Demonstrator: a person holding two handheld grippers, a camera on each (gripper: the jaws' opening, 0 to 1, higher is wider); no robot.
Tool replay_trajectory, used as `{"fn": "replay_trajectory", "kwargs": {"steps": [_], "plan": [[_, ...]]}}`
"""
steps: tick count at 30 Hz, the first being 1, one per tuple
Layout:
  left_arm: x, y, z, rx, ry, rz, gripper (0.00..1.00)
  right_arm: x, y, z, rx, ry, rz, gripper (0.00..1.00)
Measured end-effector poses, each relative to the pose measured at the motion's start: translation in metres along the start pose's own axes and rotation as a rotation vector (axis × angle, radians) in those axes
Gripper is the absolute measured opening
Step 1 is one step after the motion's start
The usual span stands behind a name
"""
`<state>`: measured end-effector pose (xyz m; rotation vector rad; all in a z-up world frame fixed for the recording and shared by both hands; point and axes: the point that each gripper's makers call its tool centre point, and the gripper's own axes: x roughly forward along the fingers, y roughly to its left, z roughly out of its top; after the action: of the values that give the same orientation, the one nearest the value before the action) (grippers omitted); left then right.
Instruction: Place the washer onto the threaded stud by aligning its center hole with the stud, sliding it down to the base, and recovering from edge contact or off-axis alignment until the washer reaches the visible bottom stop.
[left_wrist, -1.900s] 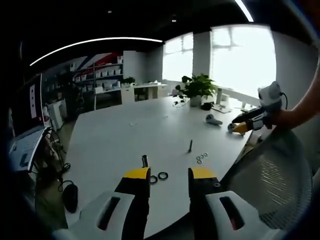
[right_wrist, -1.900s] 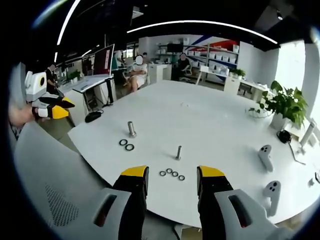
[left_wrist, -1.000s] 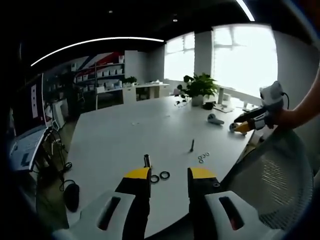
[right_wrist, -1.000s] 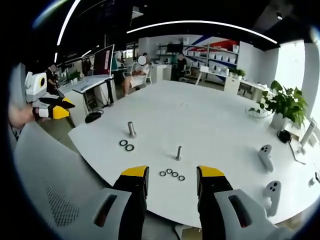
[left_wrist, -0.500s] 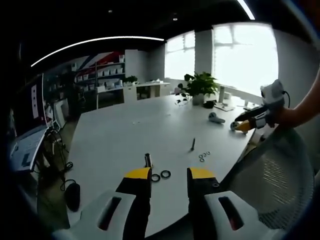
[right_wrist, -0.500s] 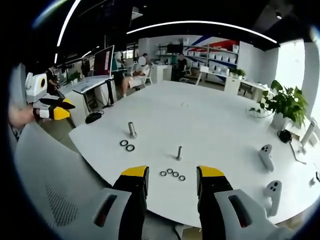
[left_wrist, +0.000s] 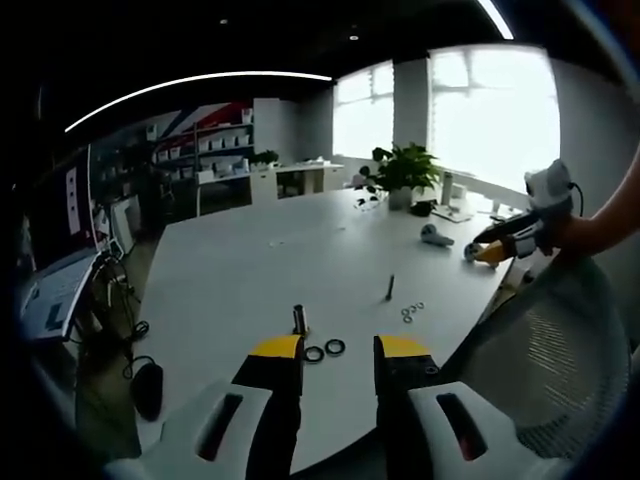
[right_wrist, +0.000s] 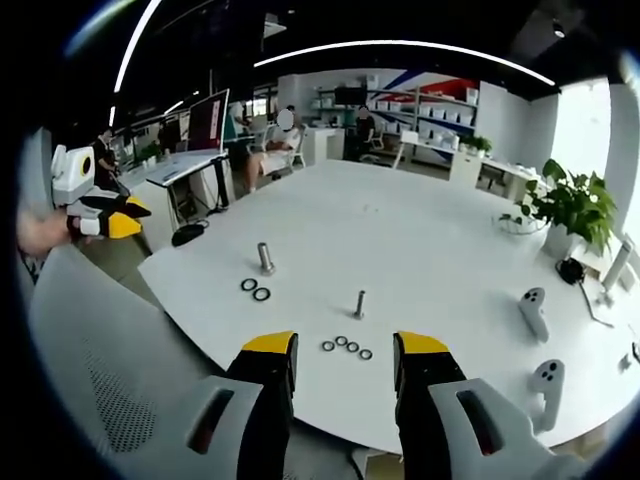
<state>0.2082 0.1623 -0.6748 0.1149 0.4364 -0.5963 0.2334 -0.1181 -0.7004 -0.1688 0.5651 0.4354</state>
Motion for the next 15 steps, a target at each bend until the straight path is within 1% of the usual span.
{"fn": "replay_trajectory", "kwargs": {"steps": [4,7,9,15], "plan": [[0.0003,0.0008,-0.0010,-0.001,0.005,0.003,0.26,0.0003,0.0020,-0.0015,-0.003,0.008,0.007,0.40],[0.0001,0.0023,-0.0012,0.003,0.006,0.010,0.25,-0.0003,0.0010,0.0008,0.016,-0.006,0.006,0.41],[-0.0003,0.0048,-0.0034,-0.011,0.013,0.020,0.25,-0.0018,0.0003,0.0032,0.025,-0.021,0.004,0.41],[0.0006,0.0060,-0.0046,0.000,0.024,0.029,0.25,-0.0003,0.0038,0.0029,0.019,-0.022,0.026,0.41]]}}
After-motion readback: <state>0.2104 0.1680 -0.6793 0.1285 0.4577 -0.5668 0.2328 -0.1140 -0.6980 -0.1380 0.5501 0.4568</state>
